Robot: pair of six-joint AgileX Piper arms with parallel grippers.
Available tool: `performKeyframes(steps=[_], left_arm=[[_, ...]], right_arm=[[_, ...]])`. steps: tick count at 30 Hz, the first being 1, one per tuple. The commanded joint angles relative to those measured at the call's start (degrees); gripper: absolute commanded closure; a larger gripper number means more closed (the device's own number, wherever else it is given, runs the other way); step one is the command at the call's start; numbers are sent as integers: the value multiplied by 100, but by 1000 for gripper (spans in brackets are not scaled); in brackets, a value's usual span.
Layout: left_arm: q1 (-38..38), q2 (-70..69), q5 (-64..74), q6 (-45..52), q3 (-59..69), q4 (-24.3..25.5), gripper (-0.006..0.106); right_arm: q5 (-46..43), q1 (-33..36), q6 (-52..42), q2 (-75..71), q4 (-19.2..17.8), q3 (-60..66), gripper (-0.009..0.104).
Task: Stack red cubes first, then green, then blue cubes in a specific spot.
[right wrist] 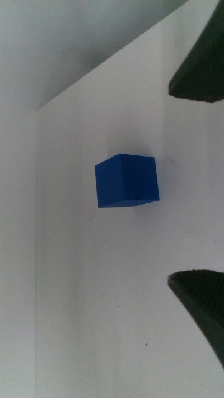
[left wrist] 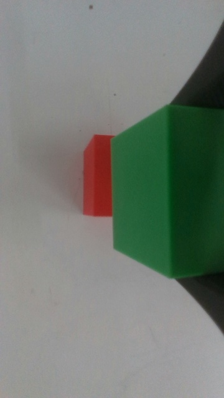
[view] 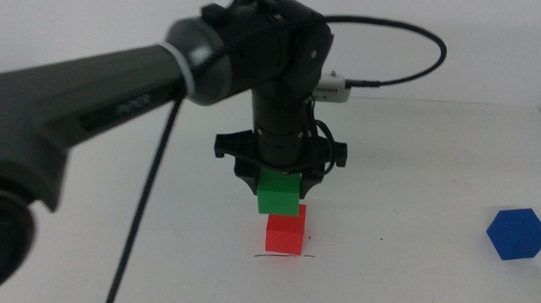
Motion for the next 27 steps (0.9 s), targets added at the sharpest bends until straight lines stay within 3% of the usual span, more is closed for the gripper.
performKeyframes(steps=[1,27], left_arm=[[-32,-171,344,76,-298,-38,101],[-32,314,334,311,-531,-359,101]], right_arm=[[-462,-37,-29,-90,-48,-54,2],[-462,-37,-29,-90,-48,-54,2]])
